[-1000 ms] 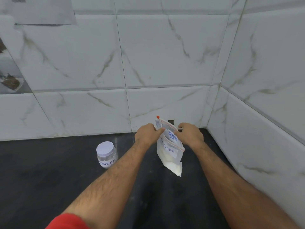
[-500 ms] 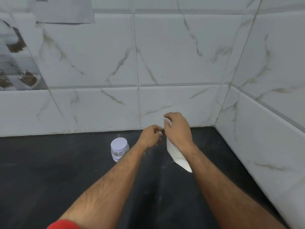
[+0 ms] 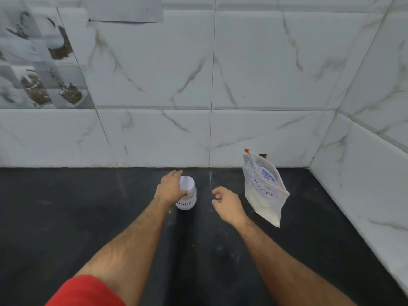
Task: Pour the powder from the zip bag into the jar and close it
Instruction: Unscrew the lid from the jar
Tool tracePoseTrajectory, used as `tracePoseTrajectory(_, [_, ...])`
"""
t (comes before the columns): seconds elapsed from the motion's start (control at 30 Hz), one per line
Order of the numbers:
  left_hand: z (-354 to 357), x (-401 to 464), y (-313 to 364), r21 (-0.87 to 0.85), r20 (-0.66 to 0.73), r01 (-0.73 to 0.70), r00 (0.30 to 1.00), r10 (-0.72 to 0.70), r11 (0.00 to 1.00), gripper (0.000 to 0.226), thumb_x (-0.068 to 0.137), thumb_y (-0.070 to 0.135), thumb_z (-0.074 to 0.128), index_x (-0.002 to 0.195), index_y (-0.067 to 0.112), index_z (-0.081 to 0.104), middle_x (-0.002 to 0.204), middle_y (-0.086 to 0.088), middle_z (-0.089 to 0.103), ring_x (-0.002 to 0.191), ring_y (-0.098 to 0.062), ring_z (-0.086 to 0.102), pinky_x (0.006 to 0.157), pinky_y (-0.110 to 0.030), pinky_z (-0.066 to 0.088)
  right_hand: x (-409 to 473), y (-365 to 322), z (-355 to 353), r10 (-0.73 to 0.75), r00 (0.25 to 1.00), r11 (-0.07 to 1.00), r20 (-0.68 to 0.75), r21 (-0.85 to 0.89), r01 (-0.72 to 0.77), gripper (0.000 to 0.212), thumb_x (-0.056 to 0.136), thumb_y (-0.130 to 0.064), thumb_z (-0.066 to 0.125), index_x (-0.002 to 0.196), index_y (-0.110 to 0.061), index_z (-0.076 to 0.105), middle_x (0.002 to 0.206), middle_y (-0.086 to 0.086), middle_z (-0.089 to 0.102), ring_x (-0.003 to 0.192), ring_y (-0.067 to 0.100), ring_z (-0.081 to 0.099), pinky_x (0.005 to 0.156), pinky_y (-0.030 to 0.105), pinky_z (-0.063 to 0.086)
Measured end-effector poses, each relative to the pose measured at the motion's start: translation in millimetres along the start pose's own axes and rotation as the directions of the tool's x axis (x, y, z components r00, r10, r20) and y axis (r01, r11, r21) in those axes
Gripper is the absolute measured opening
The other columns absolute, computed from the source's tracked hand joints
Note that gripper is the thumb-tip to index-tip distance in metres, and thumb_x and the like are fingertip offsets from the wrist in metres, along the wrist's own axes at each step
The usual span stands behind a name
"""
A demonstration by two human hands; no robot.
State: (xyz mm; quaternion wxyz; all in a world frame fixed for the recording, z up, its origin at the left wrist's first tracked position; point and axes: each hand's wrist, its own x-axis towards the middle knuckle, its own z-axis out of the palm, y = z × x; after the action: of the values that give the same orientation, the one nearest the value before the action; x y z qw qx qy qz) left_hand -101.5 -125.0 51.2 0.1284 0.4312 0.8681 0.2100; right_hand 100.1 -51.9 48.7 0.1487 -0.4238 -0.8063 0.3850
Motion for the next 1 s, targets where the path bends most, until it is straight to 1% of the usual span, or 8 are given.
tracePoseTrajectory(0.1, [0, 7, -10, 0.012, 0.072, -0.021, 0.997, 0.020, 1.000, 0.095, 0.078, 0.039, 0.077, 0.155, 0.016, 0.028, 0.164, -0.004, 0.024, 0.151, -0.025, 0.023, 0.117, -0.047, 0.032, -1, 4, 12, 0.038, 0.999, 0.999, 0.020, 0.004, -0.038, 0.042, 0.094, -0.013, 0.061, 0.136, -0.015, 0.057, 0.132, 0.009, 0.063, 0.116, 0.020, 0.062, 0.097, 0.029, 0.049])
tracePoseTrajectory(0.23, [3, 14, -12, -0.059, 0.127, -0.059, 0.990, 0.066, 0.997, 0.101, 0.078, 0.034, 0.079, 0.158, 0.014, 0.021, 0.166, -0.004, 0.020, 0.151, -0.025, 0.023, 0.120, -0.041, 0.026, -1, 10, 19, 0.082, 0.996, 0.997, 0.032, -0.010, -0.082, 0.049, 0.093, -0.015, 0.065, 0.140, -0.016, 0.053, 0.136, 0.011, 0.061, 0.120, 0.022, 0.062, 0.101, 0.030, 0.048])
tracePoseTrajectory(0.47, [12, 16, -15, -0.193, 0.067, -0.090, 0.992, 0.104, 0.977, 0.083, 0.076, 0.026, 0.078, 0.149, 0.019, 0.039, 0.154, -0.001, 0.041, 0.138, -0.021, 0.043, 0.111, -0.034, 0.037, 3, 15, 21, 0.142, 0.990, 0.990, 0.010, 0.018, -0.142, 0.053, 0.089, -0.018, 0.071, 0.139, -0.018, 0.052, 0.134, 0.009, 0.061, 0.114, 0.022, 0.064, 0.101, 0.033, 0.050])
tracePoseTrajectory(0.67, [3, 4, -17, -0.319, 0.052, -0.082, 0.993, 0.104, 0.944, 0.070, 0.072, 0.027, 0.081, 0.135, 0.019, 0.053, 0.130, -0.001, 0.055, 0.112, -0.018, 0.055, 0.094, -0.031, 0.047, -4, 15, 27, 0.169, 0.985, 0.954, 0.040, 0.244, -0.173, 0.062, 0.085, -0.019, 0.077, 0.141, -0.019, 0.049, 0.138, 0.008, 0.058, 0.117, 0.022, 0.061, 0.097, 0.041, 0.054])
tracePoseTrajectory(0.8, [-10, -9, -19, -0.520, 0.188, -0.017, 0.973, 0.134, 0.854, 0.064, 0.075, 0.030, 0.081, 0.132, 0.020, 0.053, 0.118, -0.001, 0.060, 0.103, -0.018, 0.063, 0.087, -0.035, 0.055, -16, 6, 29, 0.136, 0.979, 0.862, 0.149, 0.469, -0.191, 0.076, 0.084, -0.026, 0.080, 0.148, -0.020, 0.039, 0.144, 0.007, 0.051, 0.127, 0.025, 0.056, 0.095, 0.043, 0.054])
tracePoseTrajectory(0.87, [-14, -17, -20, -0.593, 0.245, 0.017, 0.956, 0.160, 0.805, 0.062, 0.077, 0.029, 0.081, 0.132, 0.019, 0.054, 0.115, -0.004, 0.063, 0.099, -0.017, 0.065, 0.084, -0.031, 0.054, -23, 1, 29, 0.084, 0.972, 0.842, 0.221, 0.506, -0.188, 0.079, 0.084, -0.027, 0.080, 0.148, -0.023, 0.034, 0.142, 0.004, 0.054, 0.122, 0.021, 0.059, 0.095, 0.041, 0.055])
tracePoseTrajectory(0.93, [-20, -26, -16, -0.628, 0.286, 0.039, 0.940, 0.185, 0.777, 0.062, 0.073, 0.034, 0.081, 0.129, 0.021, 0.057, 0.115, -0.008, 0.064, 0.098, -0.016, 0.066, 0.089, -0.031, 0.054, -29, -4, 31, 0.018, 0.961, 0.846, 0.275, 0.509, -0.162, 0.076, 0.083, -0.024, 0.081, 0.143, -0.028, 0.034, 0.137, 0.001, 0.058, 0.116, 0.017, 0.063, 0.092, 0.035, 0.058])
tracePoseTrajectory(1.0, [-24, -35, -8, -0.657, 0.292, 0.042, 0.935, 0.203, 0.753, 0.059, 0.073, 0.038, 0.079, 0.126, 0.023, 0.059, 0.111, -0.010, 0.066, 0.096, -0.017, 0.068, 0.089, -0.032, 0.054, -35, -11, 34, -0.031, 0.960, 0.870, 0.277, 0.481, -0.111, 0.078, 0.079, -0.021, 0.084, 0.139, -0.031, 0.035, 0.130, -0.003, 0.059, 0.113, 0.016, 0.063, 0.087, 0.028, 0.059])
